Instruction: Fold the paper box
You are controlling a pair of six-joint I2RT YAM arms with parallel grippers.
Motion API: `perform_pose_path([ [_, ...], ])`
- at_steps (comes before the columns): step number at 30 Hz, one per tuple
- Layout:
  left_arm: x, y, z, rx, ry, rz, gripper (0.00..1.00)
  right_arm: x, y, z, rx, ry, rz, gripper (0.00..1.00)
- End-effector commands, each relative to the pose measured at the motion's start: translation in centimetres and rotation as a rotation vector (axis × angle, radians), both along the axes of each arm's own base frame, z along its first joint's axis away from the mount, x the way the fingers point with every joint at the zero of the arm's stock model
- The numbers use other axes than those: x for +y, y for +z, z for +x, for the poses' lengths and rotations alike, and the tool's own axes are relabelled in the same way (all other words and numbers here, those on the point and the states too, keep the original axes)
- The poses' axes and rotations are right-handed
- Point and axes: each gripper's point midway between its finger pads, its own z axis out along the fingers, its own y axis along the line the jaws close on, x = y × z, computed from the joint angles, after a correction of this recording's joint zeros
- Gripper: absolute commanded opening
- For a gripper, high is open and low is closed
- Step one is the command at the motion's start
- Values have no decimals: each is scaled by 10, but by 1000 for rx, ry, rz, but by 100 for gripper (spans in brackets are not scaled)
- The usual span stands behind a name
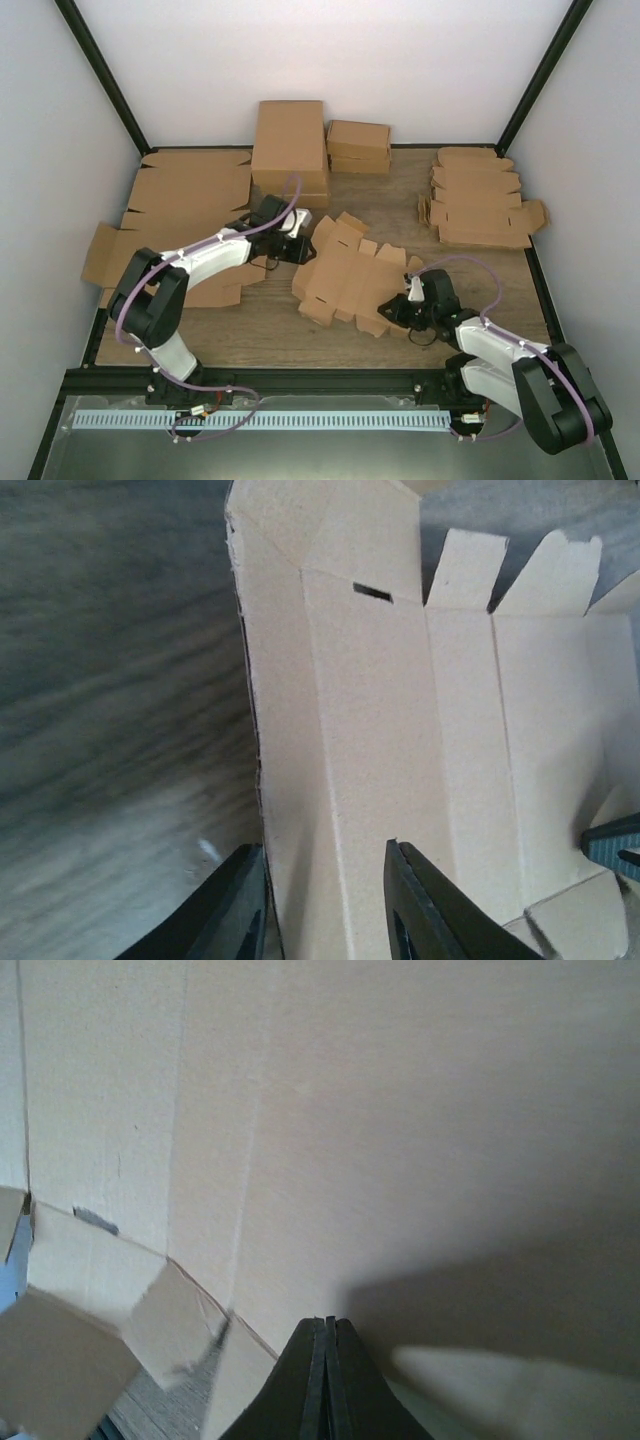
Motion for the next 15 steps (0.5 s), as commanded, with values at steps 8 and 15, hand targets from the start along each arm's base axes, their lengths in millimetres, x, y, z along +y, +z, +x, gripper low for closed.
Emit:
perform_pose_path([
  [8,-27,13,-11,-134,-2,189,19,-4,-3,-10,37,-13,10,1],
  [15,-29,13,-16,-129,-30,237,4,-2,-2,-14,45,3,23,1],
])
